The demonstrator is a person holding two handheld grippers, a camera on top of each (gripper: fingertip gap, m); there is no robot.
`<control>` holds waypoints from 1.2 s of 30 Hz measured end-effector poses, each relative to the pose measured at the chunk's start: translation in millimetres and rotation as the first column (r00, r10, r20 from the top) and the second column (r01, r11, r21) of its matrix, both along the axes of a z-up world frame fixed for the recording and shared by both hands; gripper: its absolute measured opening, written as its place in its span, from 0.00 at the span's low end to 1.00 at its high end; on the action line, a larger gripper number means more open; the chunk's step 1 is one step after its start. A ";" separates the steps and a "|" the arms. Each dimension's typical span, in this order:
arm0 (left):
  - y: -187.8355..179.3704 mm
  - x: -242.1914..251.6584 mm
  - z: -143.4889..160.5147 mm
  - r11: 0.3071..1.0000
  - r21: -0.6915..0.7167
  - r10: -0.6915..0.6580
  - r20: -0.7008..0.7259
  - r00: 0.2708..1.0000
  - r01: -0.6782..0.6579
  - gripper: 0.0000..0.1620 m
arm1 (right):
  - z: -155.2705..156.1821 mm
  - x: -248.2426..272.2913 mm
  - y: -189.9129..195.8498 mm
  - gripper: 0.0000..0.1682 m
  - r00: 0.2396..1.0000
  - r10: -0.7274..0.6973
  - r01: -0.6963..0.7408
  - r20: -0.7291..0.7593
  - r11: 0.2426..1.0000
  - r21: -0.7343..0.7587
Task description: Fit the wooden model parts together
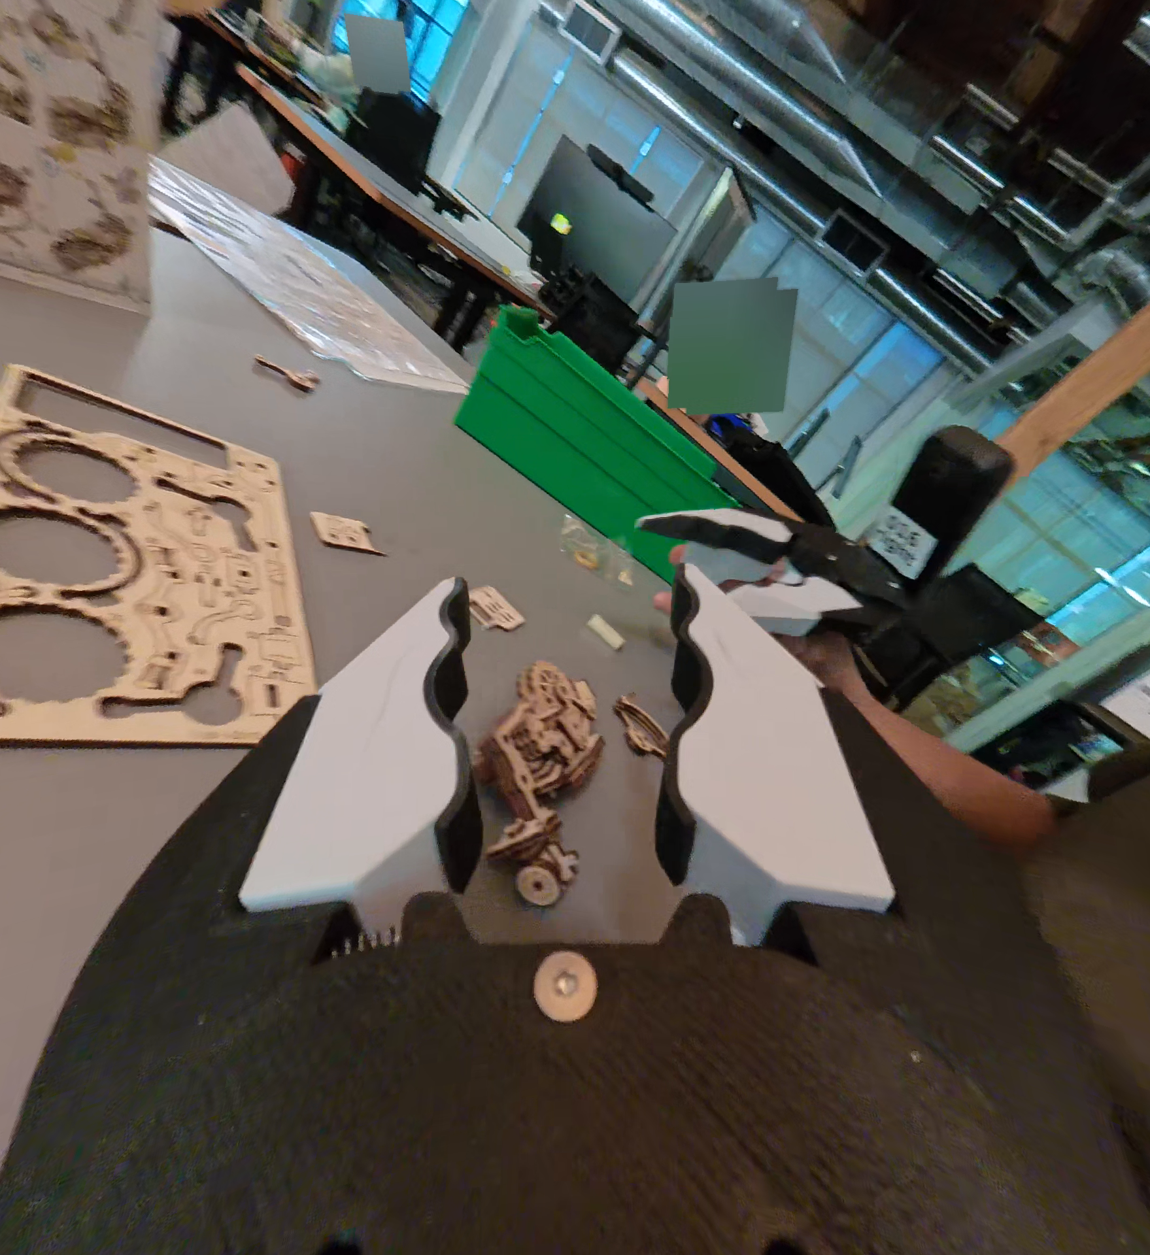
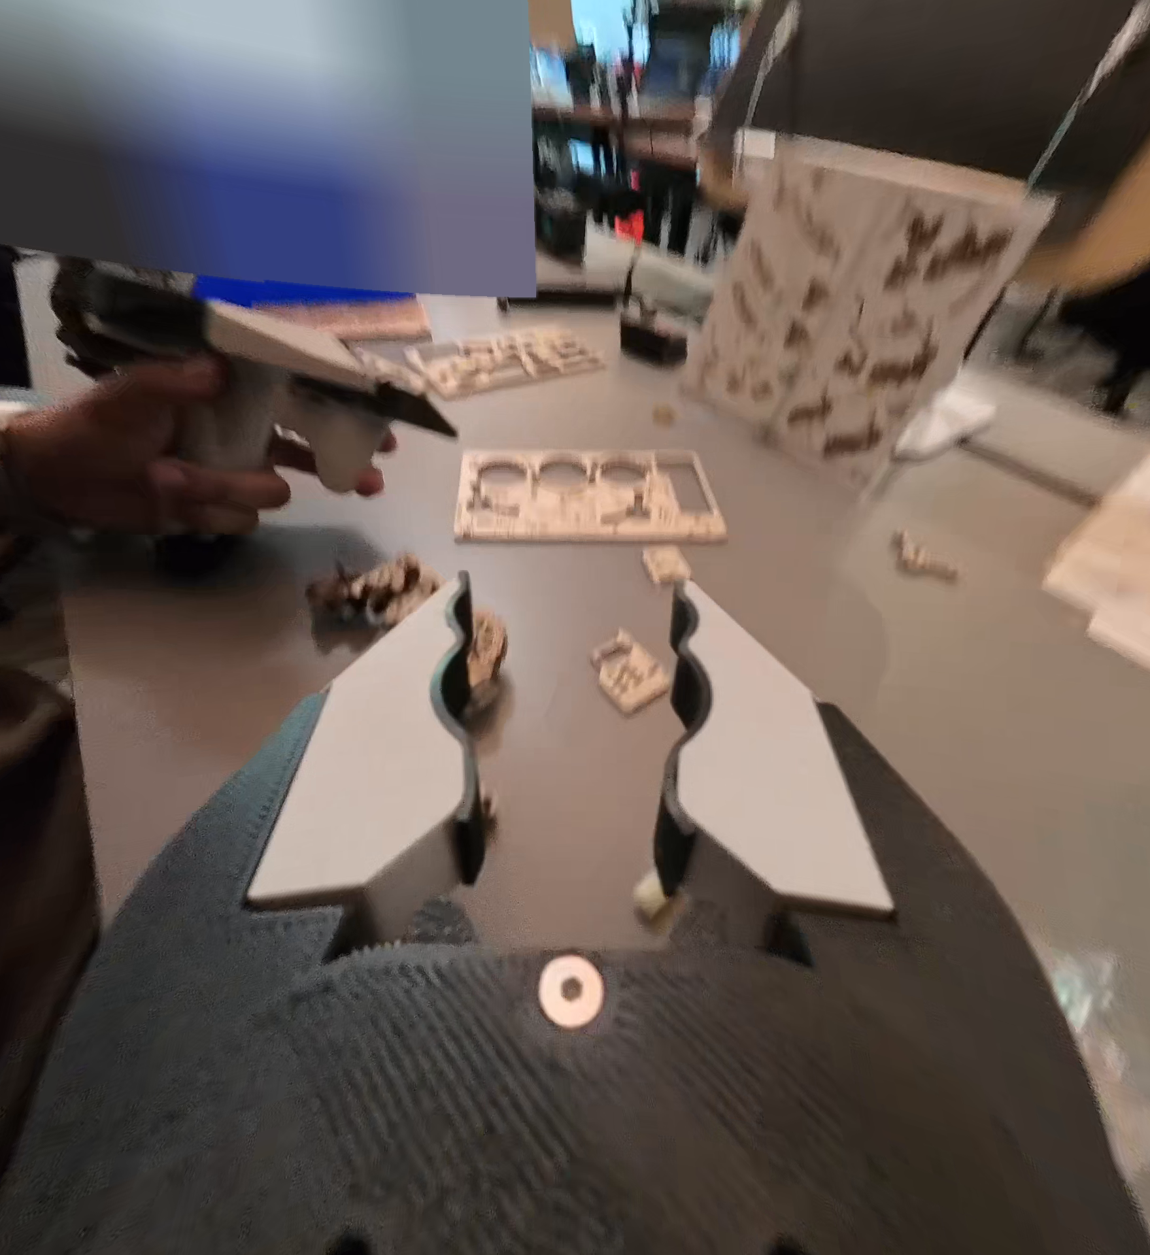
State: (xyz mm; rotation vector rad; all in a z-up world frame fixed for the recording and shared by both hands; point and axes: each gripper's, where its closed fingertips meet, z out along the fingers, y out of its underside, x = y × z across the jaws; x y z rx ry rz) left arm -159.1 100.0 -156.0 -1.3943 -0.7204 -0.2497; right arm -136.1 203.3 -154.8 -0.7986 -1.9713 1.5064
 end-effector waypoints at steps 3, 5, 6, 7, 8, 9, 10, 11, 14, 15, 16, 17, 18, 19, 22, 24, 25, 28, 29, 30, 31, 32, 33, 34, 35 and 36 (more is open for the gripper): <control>-29.1 -30.6 9.8 0.980 -0.035 0.192 -0.079 0.978 -0.196 0.27 | 47.0 -21.9 -13.1 0.33 0.991 0.060 -0.078 -0.120 0.986 -0.147; -56.0 -53.6 24.1 0.933 -0.045 0.344 -0.167 0.924 -0.356 0.25 | 65.1 -38.9 -23.9 0.32 0.988 0.090 -0.119 -0.122 0.960 -0.253; -65.2 -63.4 31.1 0.913 -0.054 0.387 -0.199 0.900 -0.404 0.25 | 68.3 -51.0 -26.5 0.28 0.989 0.081 -0.110 -0.121 0.960 -0.259; -70.1 -73.2 36.5 0.899 -0.076 0.403 -0.246 0.882 -0.432 0.25 | 72.2 -66.1 -27.4 0.26 0.990 0.059 -0.088 -0.127 0.967 -0.240; -73.7 -87.4 38.1 0.877 -0.127 0.410 -0.303 0.860 -0.463 0.25 | 80.9 -82.0 -29.0 0.26 0.989 0.040 -0.071 -0.141 0.972 -0.222; -76.3 -105.9 36.4 0.847 -0.200 0.409 -0.342 0.846 -0.491 0.24 | 93.3 -97.2 -32.1 0.25 0.988 0.028 -0.062 -0.152 0.973 -0.223; -75.0 -123.4 33.5 0.831 -0.276 0.380 -0.352 0.856 -0.482 0.26 | 103.6 -110.3 -36.7 0.26 0.989 0.027 -0.060 -0.145 0.972 -0.229; -72.1 -138.7 28.8 0.824 -0.345 0.342 -0.331 0.880 -0.450 0.29 | 108.4 -120.2 -41.8 0.26 0.992 0.033 -0.061 -0.124 0.972 -0.225; -61.4 -153.3 -2.8 0.811 -0.514 0.252 -0.128 0.959 -0.281 0.39 | 90.6 -133.5 -45.3 0.28 0.998 -0.015 0.004 -0.056 0.982 -0.189; -58.0 -149.7 -12.3 0.818 -0.517 0.254 -0.070 0.965 -0.253 0.41 | 79.6 -131.1 -44.5 0.28 0.999 -0.032 0.023 -0.043 0.981 -0.191; -54.0 -143.8 -20.3 0.829 -0.504 0.255 -0.044 0.966 -0.242 0.40 | 67.4 -127.2 -43.0 0.27 0.998 -0.046 0.038 -0.036 0.980 -0.195; -50.8 -137.4 -29.5 0.831 -0.503 0.255 -0.038 0.966 -0.239 0.40 | 53.4 -123.1 -41.1 0.26 0.998 -0.051 0.046 -0.023 0.982 -0.184; -48.8 -131.6 -39.3 0.821 -0.519 0.249 -0.048 0.967 -0.237 0.40 | 38.0 -120.4 -36.8 0.26 0.998 -0.062 0.063 0.007 0.985 -0.158; -48.5 -127.8 -49.5 0.798 -0.556 0.236 -0.068 0.969 -0.233 0.40 | 25.4 -118.8 -32.2 0.26 0.997 -0.073 0.077 0.036 0.987 -0.140; -54.8 -133.6 -62.4 0.714 -0.642 0.230 -0.161 0.960 -0.279 0.40 | 11.4 -119.2 -27.8 0.26 0.994 -0.055 0.074 0.099 0.978 -0.197; -53.9 -133.8 -61.6 0.722 -0.633 0.221 -0.170 0.961 -0.278 0.40 | 9.5 -118.6 -30.9 0.27 0.989 -0.009 0.046 0.145 0.966 -0.254; -53.7 -132.2 -62.6 0.731 -0.628 0.214 -0.161 0.963 -0.267 0.39 | 8.8 -117.9 -32.5 0.28 0.987 0.010 0.035 0.162 0.961 -0.274; -56.0 -131.7 -61.4 0.764 -0.595 0.217 -0.124 0.968 -0.248 0.37 | 5.1 -118.0 -33.7 0.27 0.984 0.030 0.021 0.177 0.960 -0.278; -57.0 -132.4 -61.3 0.775 -0.584 0.223 -0.105 0.969 -0.241 0.37 | 3.8 -118.3 -33.9 0.27 0.984 0.031 0.018 0.177 0.963 -0.269; -58.0 -133.3 -62.5 0.781 -0.579 0.229 -0.083 0.970 -0.233 0.37 | 2.4 -118.3 -34.4 0.27 0.983 0.035 0.013 0.179 0.965 -0.260; -58.9 -134.4 -64.2 0.784 -0.578 0.235 -0.062 0.970 -0.227 0.36 | 0.6 -118.0 -35.4 0.27 0.983 0.038 0.009 0.182 0.968 -0.252; -59.3 -135.1 -66.2 0.782 -0.582 0.239 -0.048 0.970 -0.221 0.36 | -1.1 -117.5 -36.5 0.27 0.982 0.041 0.006 0.185 0.970 -0.244; -58.9 -135.0 -67.5 0.780 -0.588 0.236 -0.042 0.971 -0.215 0.36 | -2.3 -117.2 -37.5 0.27 0.982 0.041 0.004 0.186 0.972 -0.236; -58.5 -134.8 -68.4 0.776 -0.594 0.234 -0.042 0.971 -0.213 0.35 | -3.1 -117.0 -38.6 0.26 0.982 0.042 0.001 0.185 0.974 -0.227; -57.9 -134.4 -68.6 0.773 -0.598 0.230 -0.047 0.972 -0.211 0.34 | -4.2 -116.7 -39.4 0.26 0.982 0.041 0.000 0.183 0.976 -0.217; -57.2 -133.8 -68.5 0.772 -0.600 0.224 -0.052 0.973 -0.210 0.33 | -5.7 -116.8 -39.9 0.26 0.982 0.038 0.000 0.182 0.979 -0.203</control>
